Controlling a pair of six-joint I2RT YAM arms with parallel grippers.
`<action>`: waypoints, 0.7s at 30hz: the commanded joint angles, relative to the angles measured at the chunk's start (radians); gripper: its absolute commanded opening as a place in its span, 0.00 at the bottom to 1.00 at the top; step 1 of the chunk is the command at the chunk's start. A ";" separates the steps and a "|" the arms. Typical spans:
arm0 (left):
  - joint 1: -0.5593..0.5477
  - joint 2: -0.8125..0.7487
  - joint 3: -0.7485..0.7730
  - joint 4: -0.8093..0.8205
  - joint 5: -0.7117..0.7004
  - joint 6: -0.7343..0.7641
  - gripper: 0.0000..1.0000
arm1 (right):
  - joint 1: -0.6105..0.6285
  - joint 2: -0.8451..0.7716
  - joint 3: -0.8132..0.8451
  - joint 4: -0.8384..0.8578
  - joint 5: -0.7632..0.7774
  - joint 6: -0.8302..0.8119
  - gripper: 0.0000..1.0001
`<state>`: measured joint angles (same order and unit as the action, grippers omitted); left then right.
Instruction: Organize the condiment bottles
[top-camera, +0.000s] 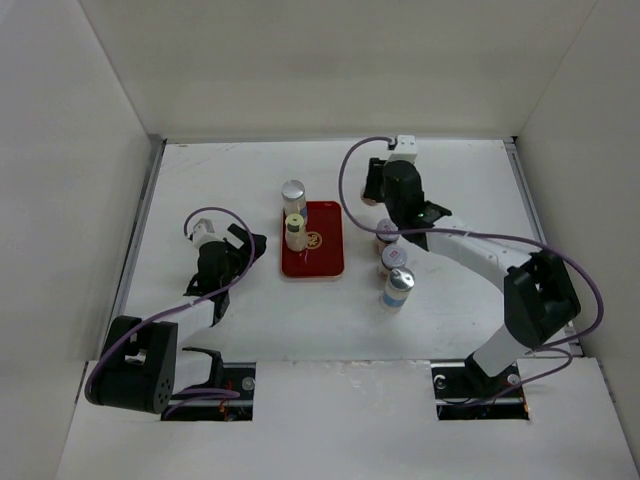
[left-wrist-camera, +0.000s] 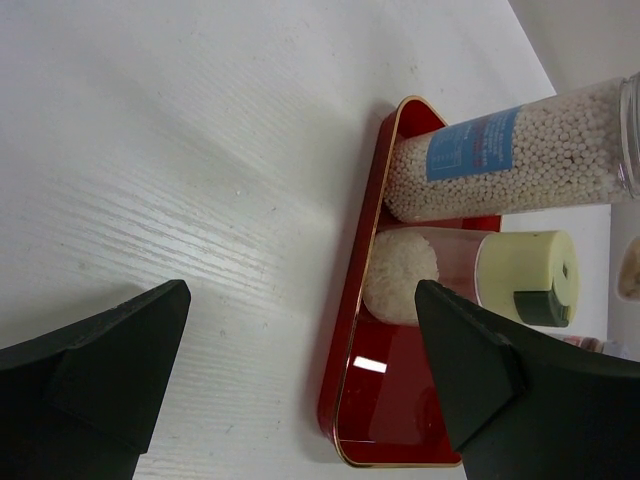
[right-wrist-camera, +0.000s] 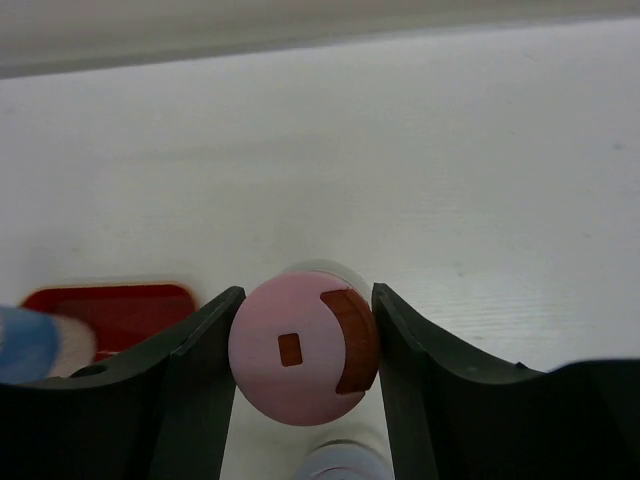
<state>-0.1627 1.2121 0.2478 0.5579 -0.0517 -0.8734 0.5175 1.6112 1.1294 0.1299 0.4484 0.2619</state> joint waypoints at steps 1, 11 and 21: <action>0.016 -0.016 -0.001 0.048 0.007 -0.007 1.00 | 0.123 -0.034 0.044 0.093 -0.014 -0.021 0.43; 0.015 -0.017 -0.002 0.056 0.003 -0.010 1.00 | 0.426 0.081 0.062 0.039 -0.022 0.013 0.43; 0.027 -0.017 -0.007 0.053 0.015 -0.015 1.00 | 0.525 0.239 0.162 0.045 -0.053 0.059 0.44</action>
<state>-0.1444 1.2125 0.2478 0.5583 -0.0471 -0.8810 1.0286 1.8278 1.2289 0.1379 0.4034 0.2932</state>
